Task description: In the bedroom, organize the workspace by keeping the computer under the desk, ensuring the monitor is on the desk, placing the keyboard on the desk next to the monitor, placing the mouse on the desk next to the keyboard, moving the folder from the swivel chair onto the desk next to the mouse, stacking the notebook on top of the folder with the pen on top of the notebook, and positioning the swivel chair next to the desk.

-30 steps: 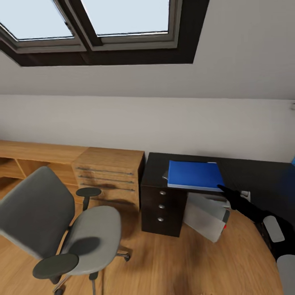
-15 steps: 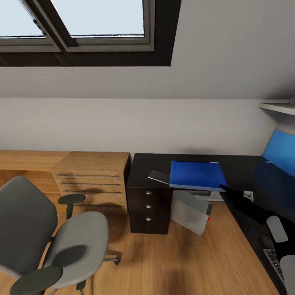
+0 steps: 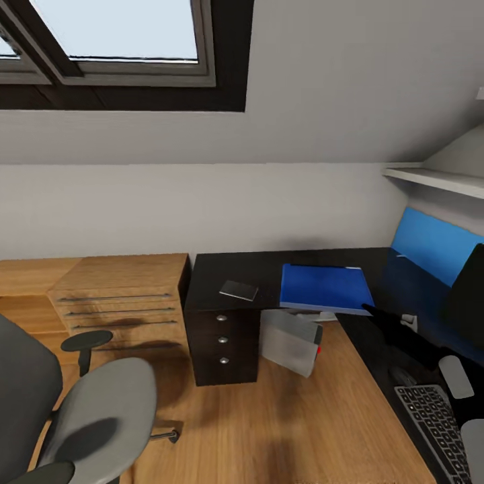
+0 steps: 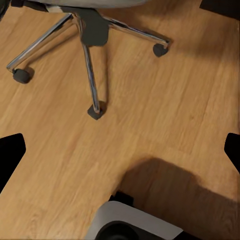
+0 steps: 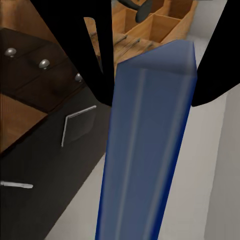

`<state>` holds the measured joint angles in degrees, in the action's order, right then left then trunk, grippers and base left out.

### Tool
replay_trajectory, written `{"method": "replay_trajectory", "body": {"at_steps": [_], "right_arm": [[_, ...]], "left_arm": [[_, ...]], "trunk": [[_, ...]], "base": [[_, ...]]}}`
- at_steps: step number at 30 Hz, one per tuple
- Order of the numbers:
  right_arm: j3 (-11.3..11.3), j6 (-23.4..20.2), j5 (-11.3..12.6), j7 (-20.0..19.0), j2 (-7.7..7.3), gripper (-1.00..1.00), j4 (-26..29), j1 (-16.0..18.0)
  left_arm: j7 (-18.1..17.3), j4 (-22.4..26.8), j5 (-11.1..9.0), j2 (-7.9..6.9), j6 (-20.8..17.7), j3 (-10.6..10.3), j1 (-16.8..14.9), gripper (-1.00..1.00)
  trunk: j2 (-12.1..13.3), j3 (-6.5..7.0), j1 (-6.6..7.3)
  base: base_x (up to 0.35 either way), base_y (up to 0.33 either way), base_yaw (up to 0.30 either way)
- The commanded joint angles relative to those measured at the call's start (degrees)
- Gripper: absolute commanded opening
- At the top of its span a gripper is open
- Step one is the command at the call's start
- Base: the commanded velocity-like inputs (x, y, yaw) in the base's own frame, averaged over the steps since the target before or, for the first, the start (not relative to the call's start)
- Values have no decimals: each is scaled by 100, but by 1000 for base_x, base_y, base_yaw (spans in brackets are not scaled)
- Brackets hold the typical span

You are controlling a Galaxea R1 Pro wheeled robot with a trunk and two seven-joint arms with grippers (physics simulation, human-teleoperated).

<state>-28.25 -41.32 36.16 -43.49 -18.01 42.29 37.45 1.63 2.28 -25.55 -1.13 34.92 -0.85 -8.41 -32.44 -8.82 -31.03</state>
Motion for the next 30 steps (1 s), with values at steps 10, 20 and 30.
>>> {"method": "replay_trajectory", "body": {"at_steps": [10,20,30], "right_arm": [[-143,8,13,-14,4,-100,-203,8],[-147,130,17,-41,8,-100,-255,8],[-154,131,30,-75,1,-100,-548,8]], "left_arm": [[-4,0,17,16,14,-17,-1,100],[-7,0,22,8,1,-16,-3,100],[-14,0,26,18,-15,-21,-2,100]], "trunk": [[-9,-10,-2],[-9,-10,-2],[-9,-10,-2]], "base": [[0,0,-257],[0,-29,-169],[0,-177,-7]]}}
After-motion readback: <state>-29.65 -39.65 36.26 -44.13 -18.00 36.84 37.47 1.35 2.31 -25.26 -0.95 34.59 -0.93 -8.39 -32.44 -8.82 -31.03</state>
